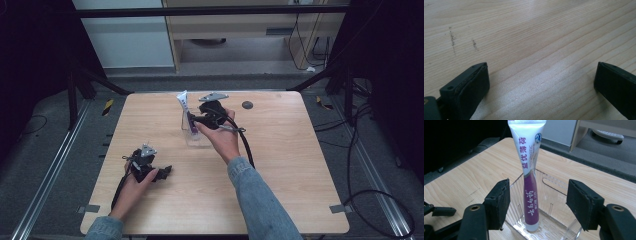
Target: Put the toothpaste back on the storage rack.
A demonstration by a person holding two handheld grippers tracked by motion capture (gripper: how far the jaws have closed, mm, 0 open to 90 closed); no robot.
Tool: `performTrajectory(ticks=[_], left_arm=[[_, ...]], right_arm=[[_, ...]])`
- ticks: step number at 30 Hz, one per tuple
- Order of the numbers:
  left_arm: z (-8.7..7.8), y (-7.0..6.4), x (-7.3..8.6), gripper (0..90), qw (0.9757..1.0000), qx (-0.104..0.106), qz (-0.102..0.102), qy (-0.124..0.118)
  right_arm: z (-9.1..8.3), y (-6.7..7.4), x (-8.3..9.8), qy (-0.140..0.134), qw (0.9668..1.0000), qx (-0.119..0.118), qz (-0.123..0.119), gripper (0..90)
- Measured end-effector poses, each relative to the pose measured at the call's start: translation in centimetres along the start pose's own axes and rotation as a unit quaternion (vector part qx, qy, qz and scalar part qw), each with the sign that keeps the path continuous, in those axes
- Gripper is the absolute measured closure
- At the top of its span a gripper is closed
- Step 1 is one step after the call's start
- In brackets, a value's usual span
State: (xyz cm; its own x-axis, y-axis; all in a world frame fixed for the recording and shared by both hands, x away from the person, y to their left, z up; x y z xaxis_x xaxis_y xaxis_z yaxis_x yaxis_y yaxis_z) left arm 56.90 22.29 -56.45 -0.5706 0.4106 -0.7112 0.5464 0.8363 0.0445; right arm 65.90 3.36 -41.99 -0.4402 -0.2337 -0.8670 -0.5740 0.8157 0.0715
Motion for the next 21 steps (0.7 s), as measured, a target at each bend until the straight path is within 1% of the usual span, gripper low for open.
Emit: performTrajectory(ticks=[1, 4, 5, 10, 11, 14, 16, 21], left_arm=[[0.0, 0.0, 0.0, 0.0, 1.0000, 0.000, 0.000, 0.000], [0.0, 0.0, 0.0, 0.0, 1.0000, 0.000, 0.000, 0.000], [0.0, 0.0, 0.0, 0.0, 1.0000, 0.000, 0.000, 0.000], [0.0, 0.0, 0.0, 0.0, 1.0000, 0.000, 0.000, 0.000], [0.0, 0.0, 0.0, 0.0, 1.0000, 0.000, 0.000, 0.000], [0.0, 0.0, 0.0, 0.0, 1.0000, 0.000, 0.000, 0.000], [0.0, 0.0, 0.0, 0.0, 1.0000, 0.000, 0.000, 0.000], [0.0, 0.0, 0.0, 0.0, 1.0000, 0.000, 0.000, 0.000]], right_arm=[[-0.2, -0.1, 0.0, 0.001, 1.0000, 0.000, 0.001, 33.0], [-0.3, -0.3, 0.1, 0.002, 1.0000, -0.001, 0.002, 31.0], [-0.5, -0.5, 0.1, 0.006, 1.0000, 0.002, 0.000, 28.3], [-0.9, -0.9, 0.2, 0.012, 0.9999, 0.008, 0.001, 24.9], [-1.1, -1.1, 0.2, 0.013, 0.9999, 0.007, 0.001, 22.7], [-1.2, -1.3, 0.3, 0.017, 0.9998, 0.004, 0.004, 20.8], [-1.4, -1.6, 0.4, 0.022, 0.9997, 0.007, 0.003, 19.0], [-1.8, -2.3, 1.0, 0.025, 0.9996, 0.014, 0.004, 16.1]])
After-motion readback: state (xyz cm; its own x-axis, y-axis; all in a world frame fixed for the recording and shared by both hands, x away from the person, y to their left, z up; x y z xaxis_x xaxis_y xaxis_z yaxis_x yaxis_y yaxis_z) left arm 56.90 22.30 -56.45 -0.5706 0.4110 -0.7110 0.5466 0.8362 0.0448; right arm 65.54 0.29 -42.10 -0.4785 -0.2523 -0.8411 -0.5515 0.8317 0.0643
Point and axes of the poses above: each handheld gripper's, and its own axes: z roughly forward along the jaws, x roughly out of its underside, y roughly to its left, the point moved 8 cm from there along z, roughly forward along the jaws, and after that the axes turned 2 degrees about z, right-handed, at the moved point
